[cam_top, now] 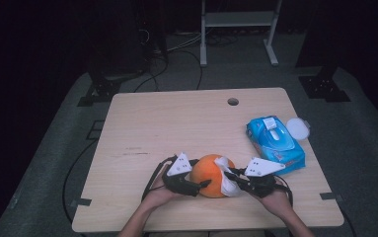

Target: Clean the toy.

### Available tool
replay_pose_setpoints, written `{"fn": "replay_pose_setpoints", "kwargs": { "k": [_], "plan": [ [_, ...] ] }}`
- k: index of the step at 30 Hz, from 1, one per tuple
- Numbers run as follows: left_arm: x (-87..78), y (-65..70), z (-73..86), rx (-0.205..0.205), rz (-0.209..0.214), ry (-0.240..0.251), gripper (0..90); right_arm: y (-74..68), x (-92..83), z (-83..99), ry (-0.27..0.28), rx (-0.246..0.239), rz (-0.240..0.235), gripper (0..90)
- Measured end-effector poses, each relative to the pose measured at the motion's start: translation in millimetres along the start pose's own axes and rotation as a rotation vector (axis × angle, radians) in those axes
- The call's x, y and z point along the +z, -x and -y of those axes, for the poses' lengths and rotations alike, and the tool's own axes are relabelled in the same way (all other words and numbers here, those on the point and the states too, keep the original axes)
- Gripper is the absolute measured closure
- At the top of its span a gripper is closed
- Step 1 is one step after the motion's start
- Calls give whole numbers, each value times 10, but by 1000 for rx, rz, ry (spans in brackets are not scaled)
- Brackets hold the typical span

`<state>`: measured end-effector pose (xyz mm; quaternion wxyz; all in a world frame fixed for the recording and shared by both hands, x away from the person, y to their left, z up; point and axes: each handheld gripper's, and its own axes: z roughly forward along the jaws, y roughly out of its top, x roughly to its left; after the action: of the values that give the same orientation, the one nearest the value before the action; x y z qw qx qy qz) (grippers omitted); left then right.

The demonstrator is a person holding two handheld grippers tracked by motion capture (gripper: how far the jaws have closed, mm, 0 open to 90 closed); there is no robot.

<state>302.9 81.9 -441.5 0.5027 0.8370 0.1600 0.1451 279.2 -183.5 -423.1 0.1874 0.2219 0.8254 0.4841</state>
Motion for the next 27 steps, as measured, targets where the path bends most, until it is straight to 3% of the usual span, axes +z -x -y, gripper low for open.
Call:
{"fn": "replay_pose_setpoints", "kwargs": {
  "k": [2,5,7,9,10,11,13,15,18,20,23,27],
  "plan": [
    [-8,79,-46,62,13,-10,304,-30,-8,-84,47,0,-20,808],
    [-33,64,-46,62,41,-12,259,-57,10,-79,35,-21,-21,808],
    [-17,-18,-20,-32,41,-1,156,-54,4,-20,14,-30,-14,809],
    [59,-100,0,-162,75,-47,53,-26,-10,30,3,-15,-17,809],
    [79,-111,12,-178,90,-48,54,-11,-13,36,7,-2,-28,809],
    [88,-95,28,-170,76,-28,88,-11,-12,33,5,-4,-26,809],
    [68,-61,12,-141,40,-8,243,-28,-10,-7,9,-14,-3,809],
    [23,2,-68,-83,-5,13,306,-53,-25,-68,35,-17,3,809],
    [-20,97,-188,9,-27,18,337,-106,-59,-192,120,0,-45,809],
    [-35,118,-197,31,-34,2,339,-131,-61,-228,113,-27,-36,809],
    [-29,132,-167,27,-31,-16,337,-84,-45,-115,70,-42,-15,809],
    [23,161,-184,27,-35,-4,314,-81,-66,-108,73,-20,2,809]
  ]
}}
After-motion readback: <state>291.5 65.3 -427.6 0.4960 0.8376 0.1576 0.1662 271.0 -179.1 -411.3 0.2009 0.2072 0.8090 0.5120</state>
